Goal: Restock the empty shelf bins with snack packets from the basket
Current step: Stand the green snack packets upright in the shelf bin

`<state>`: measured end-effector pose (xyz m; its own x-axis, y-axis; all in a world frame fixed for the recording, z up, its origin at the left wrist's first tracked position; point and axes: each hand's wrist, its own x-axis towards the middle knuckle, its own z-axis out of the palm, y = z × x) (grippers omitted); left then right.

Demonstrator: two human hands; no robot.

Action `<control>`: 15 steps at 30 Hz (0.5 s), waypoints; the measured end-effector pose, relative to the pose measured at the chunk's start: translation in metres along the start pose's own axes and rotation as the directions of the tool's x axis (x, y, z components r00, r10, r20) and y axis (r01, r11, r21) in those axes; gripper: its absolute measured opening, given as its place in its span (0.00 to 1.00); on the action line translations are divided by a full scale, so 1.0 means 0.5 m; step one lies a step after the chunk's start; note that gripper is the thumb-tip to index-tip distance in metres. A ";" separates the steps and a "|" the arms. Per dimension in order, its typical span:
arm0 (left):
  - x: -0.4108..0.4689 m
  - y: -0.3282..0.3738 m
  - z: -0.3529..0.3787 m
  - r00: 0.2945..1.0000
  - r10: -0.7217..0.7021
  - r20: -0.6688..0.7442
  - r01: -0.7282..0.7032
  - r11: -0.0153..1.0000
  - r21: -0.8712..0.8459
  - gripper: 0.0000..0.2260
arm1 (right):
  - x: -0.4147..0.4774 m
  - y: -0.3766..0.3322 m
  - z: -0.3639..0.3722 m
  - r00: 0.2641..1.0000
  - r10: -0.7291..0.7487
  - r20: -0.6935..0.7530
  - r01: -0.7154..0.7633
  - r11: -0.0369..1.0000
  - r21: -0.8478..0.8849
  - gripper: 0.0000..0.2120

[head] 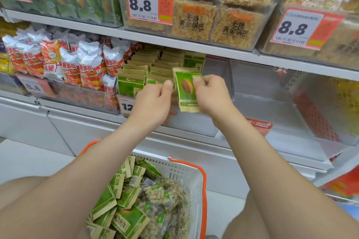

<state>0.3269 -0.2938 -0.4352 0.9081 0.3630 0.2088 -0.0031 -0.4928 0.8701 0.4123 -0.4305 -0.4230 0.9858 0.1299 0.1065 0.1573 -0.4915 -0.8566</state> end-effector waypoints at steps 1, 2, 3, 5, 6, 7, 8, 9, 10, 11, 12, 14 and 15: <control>0.004 -0.005 0.003 0.994 0.099 -0.047 -0.091 0.984 0.151 0.20 | 0.005 0.002 0.001 0.996 -0.025 -0.088 0.018 0.997 -0.077 0.16; 0.007 -0.014 0.007 0.976 0.206 -0.070 -0.176 0.937 0.302 0.16 | 0.010 0.002 0.003 0.987 -0.053 -0.152 0.030 0.988 -0.149 0.16; 0.010 -0.020 0.010 0.953 0.292 -0.079 -0.234 0.876 0.421 0.09 | 0.016 0.002 0.005 0.978 -0.073 -0.194 0.036 0.981 -0.188 0.16; 0.016 -0.033 0.016 0.908 0.415 -0.060 -0.303 0.749 0.589 0.07 | 0.032 -0.001 0.018 0.968 -0.078 -0.239 0.026 0.977 -0.211 0.14; 0.018 -0.038 0.020 0.897 0.441 -0.033 -0.314 0.687 0.656 0.12 | 0.042 -0.001 0.028 0.963 -0.078 -0.256 0.017 0.973 -0.229 0.13; 0.023 -0.042 0.022 0.886 0.461 -0.035 -0.308 0.644 0.700 0.16 | 0.056 0.004 0.038 0.961 -0.078 -0.264 0.007 0.966 -0.258 0.13; 0.027 -0.046 0.023 0.882 0.470 -0.036 -0.296 0.611 0.734 0.18 | 0.070 0.009 0.046 0.962 -0.079 -0.260 0.000 0.957 -0.291 0.13; 0.032 -0.051 0.023 0.889 0.457 -0.015 -0.286 0.581 0.762 0.18 | 0.082 0.013 0.053 0.965 -0.075 -0.250 -0.013 0.943 -0.332 0.14; 0.036 -0.057 0.022 0.899 0.437 0.016 -0.286 0.560 0.778 0.18 | 0.095 0.017 0.058 0.968 -0.067 -0.242 -0.030 0.925 -0.379 0.17; 0.040 -0.063 0.021 0.907 0.418 0.056 -0.300 0.544 0.784 0.18 | 0.109 0.021 0.063 0.969 -0.054 -0.243 -0.054 0.907 -0.419 0.22; 0.043 -0.068 0.021 0.905 0.414 0.098 -0.327 0.530 0.782 0.18 | 0.121 0.024 0.067 0.968 -0.034 -0.250 -0.081 0.897 -0.434 0.27; 0.048 -0.078 0.024 0.890 0.420 0.176 -0.387 0.496 0.777 0.18 | 0.149 0.030 0.077 0.965 0.055 -0.256 -0.154 0.909 -0.388 0.34; 0.050 -0.082 0.026 0.887 0.417 0.198 -0.399 0.478 0.782 0.18 | 0.168 0.031 0.081 0.961 0.107 -0.256 -0.192 0.921 -0.338 0.35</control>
<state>0.3554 -0.2749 -0.4714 0.8872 -0.0400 0.4596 -0.0365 -0.9992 -0.0164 0.4952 -0.3925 -0.4479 0.9790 -0.1478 0.1401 -0.0247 -0.7690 -0.6387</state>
